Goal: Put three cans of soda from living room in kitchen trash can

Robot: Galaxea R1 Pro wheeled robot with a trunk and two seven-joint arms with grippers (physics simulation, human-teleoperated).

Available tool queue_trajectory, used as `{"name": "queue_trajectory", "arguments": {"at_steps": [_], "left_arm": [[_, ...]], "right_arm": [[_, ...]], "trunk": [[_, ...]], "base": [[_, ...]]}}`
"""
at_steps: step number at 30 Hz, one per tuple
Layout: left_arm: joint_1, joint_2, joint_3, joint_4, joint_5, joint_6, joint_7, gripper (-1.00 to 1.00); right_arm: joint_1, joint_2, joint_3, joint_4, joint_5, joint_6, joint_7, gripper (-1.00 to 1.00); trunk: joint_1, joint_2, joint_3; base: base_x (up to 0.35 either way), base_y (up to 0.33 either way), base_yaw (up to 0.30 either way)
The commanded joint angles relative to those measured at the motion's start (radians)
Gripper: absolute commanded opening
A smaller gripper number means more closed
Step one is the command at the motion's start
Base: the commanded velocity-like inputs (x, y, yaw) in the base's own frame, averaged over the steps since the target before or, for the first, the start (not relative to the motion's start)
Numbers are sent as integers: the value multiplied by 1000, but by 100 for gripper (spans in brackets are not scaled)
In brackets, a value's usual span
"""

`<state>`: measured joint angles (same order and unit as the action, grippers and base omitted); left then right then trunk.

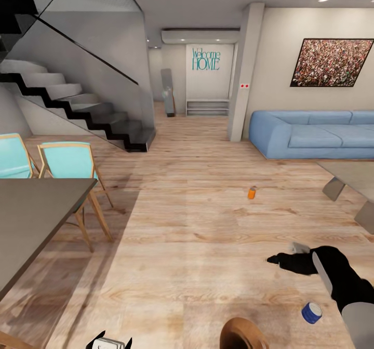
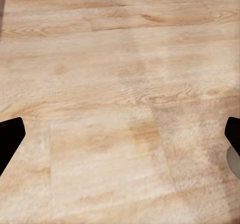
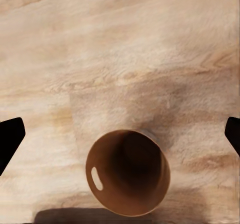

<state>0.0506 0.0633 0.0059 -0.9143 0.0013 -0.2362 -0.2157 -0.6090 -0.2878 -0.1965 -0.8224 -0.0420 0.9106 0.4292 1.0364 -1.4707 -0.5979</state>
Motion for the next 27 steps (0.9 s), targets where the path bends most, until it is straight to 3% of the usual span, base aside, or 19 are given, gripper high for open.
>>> {"name": "queue_trajectory", "arguments": {"at_steps": [1, 4, 9, 14, 15, 19, 27], "left_arm": [[0, 0, 0, 0, 0, 0, 0, 100], [0, 0, -1, -1, 1, 3, -1, 100], [0, 0, 0, -2, -2, 6, -2, 100], [0, 0, 0, -2, -1, 7, -2, 100], [0, 0, 0, -2, 0, 8, -2, 100], [0, 0, 0, -2, 0, 9, -2, 100], [0, 0, 0, -1, 0, 9, -2, 100]], "right_arm": [[-10, -8, 1, 22, 0, -1, -6, 100], [-35, -41, 6, 90, 3, -34, -43, 100], [-43, -59, 9, 123, 3, -57, -59, 100], [-45, -65, 10, 175, 4, -78, -63, 100], [-44, -67, 10, 252, 4, -153, -64, 100], [-44, -66, 12, 359, 6, -262, -64, 100], [-44, -58, 57, 447, 6, -341, -66, 100]], "trunk": [[4, -7, -3], [15, -28, -13], [35, -63, -28], [54, -98, -44], [58, -105, -47], [73, -133, -60], [104, -189, -85]], "base": [[0, 0, 0], [0, 0, 0], [0, 0, 0], [0, 0, 0], [0, 0, 0], [0, 0, 0], [0, 0, 0]]}}
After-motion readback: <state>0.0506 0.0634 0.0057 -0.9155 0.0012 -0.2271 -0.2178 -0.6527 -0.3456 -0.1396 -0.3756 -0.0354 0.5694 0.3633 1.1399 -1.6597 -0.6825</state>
